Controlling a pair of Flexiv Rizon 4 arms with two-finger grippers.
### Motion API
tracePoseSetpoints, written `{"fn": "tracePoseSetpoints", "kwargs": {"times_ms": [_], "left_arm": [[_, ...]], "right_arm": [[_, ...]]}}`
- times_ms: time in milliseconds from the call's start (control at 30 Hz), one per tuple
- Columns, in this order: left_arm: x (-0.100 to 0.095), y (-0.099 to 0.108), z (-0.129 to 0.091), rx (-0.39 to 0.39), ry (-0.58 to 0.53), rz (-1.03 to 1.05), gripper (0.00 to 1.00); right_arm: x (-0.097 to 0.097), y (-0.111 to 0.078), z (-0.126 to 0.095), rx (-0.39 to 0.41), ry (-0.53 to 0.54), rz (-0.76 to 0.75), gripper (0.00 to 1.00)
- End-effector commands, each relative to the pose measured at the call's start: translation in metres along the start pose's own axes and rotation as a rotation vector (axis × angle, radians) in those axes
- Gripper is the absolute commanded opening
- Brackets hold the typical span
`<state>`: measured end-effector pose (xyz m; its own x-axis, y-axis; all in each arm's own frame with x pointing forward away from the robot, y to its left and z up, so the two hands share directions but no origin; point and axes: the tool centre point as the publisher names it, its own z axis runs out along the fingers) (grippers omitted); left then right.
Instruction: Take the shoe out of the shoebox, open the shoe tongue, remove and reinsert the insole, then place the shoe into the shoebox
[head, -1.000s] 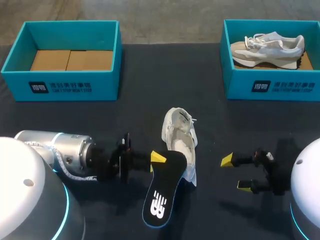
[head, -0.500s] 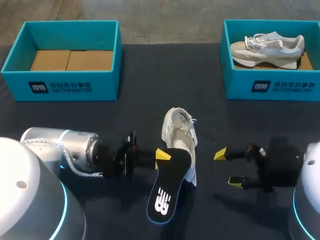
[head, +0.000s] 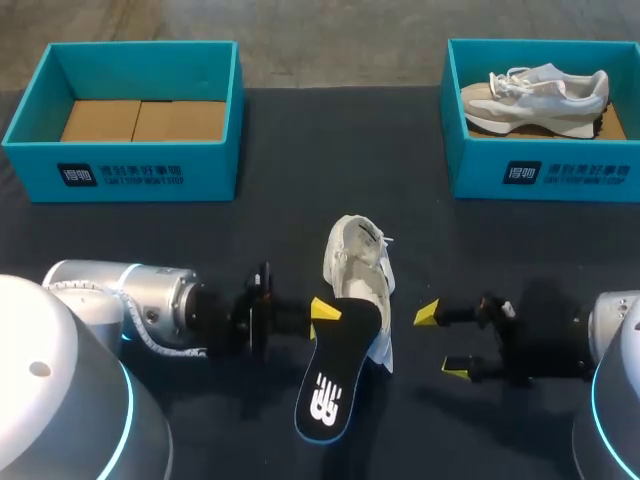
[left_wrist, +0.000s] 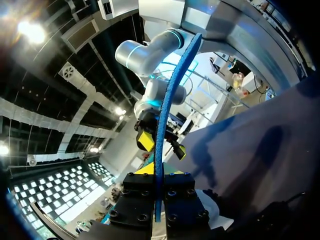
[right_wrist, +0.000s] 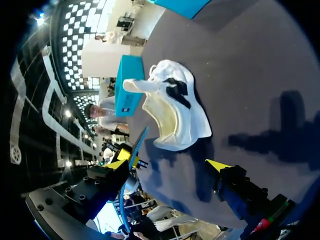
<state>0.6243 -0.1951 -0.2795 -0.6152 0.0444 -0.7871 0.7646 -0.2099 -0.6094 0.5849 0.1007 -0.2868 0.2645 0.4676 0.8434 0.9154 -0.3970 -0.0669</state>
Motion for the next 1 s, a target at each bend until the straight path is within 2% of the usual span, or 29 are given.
{"fn": "tracePoseSetpoints", "kwargs": {"times_ms": [33, 767, 1000], "left_arm": [[0.0, 0.001, 0.0, -0.009, -0.003, -0.004, 0.0], [0.011, 0.005, -0.006, -0.003, 0.004, -0.016, 0.0], [0.004, -0.001, -0.01, -0.01, 0.002, -0.008, 0.0]], "right_arm": [[0.006, 0.003, 0.021, 0.016, -0.027, -0.001, 1.0], [0.008, 0.011, 0.034, -0.009, -0.001, 0.023, 1.0], [0.008, 0.011, 0.034, -0.009, -0.001, 0.023, 1.0]]}}
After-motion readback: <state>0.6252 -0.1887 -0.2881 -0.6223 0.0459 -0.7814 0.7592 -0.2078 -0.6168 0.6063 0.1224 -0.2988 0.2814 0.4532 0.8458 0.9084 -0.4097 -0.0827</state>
